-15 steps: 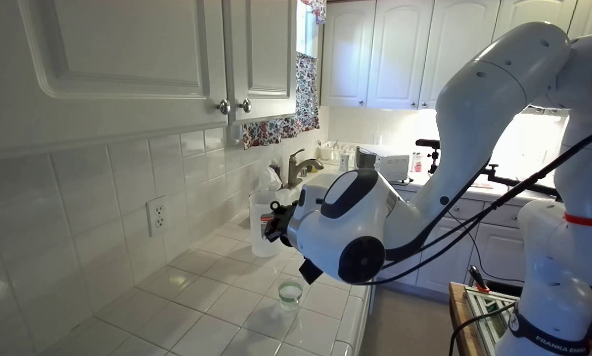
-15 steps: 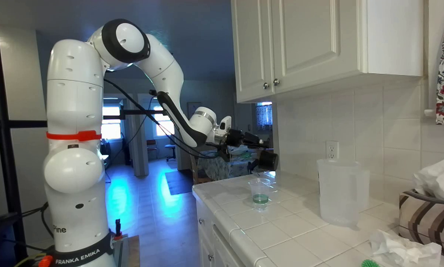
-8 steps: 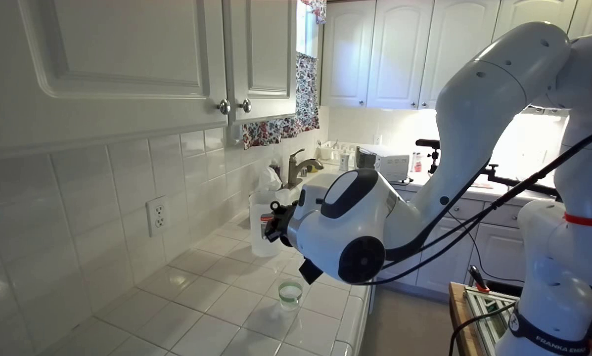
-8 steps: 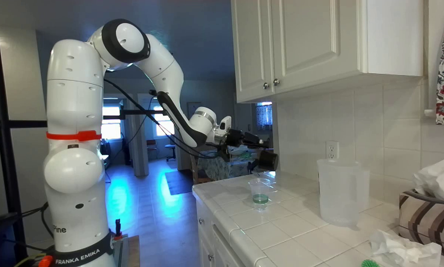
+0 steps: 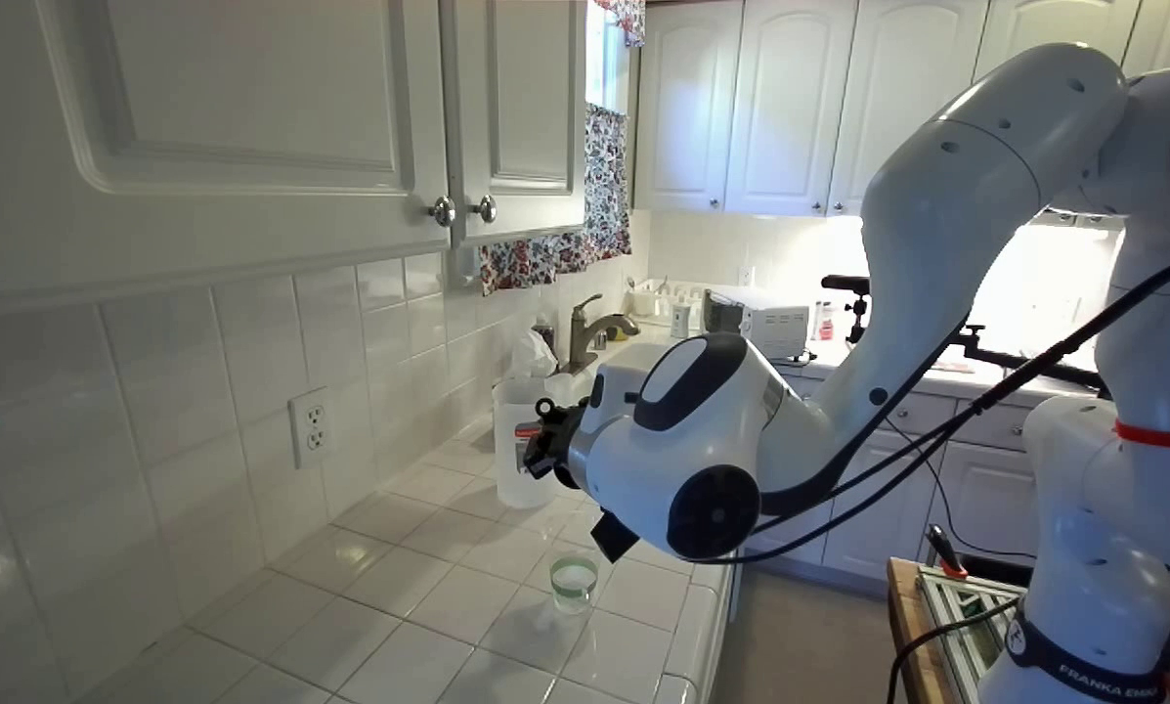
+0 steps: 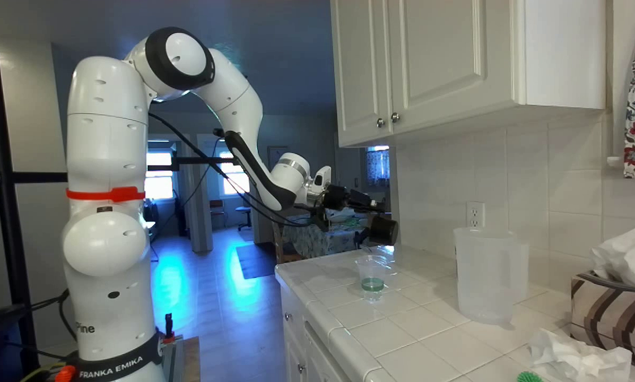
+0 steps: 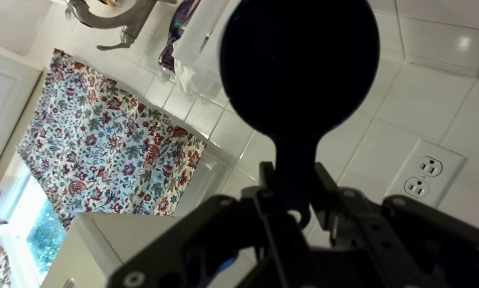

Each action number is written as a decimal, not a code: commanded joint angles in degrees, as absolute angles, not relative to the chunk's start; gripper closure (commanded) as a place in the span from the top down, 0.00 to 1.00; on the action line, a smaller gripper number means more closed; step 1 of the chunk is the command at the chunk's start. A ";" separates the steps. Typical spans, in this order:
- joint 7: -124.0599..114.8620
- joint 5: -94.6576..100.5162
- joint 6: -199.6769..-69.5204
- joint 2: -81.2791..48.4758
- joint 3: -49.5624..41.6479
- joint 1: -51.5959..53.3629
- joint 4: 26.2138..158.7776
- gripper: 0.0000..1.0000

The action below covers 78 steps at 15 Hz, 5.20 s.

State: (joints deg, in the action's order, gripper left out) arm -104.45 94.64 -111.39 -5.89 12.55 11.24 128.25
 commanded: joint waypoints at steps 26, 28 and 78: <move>-112.14 70.19 -124.44 8.50 -2.20 -0.38 137.22 0.06; -112.29 68.44 -127.85 7.99 -2.89 -0.96 137.50 0.06; -85.05 22.80 -152.51 -5.32 -7.99 -5.11 137.45 0.70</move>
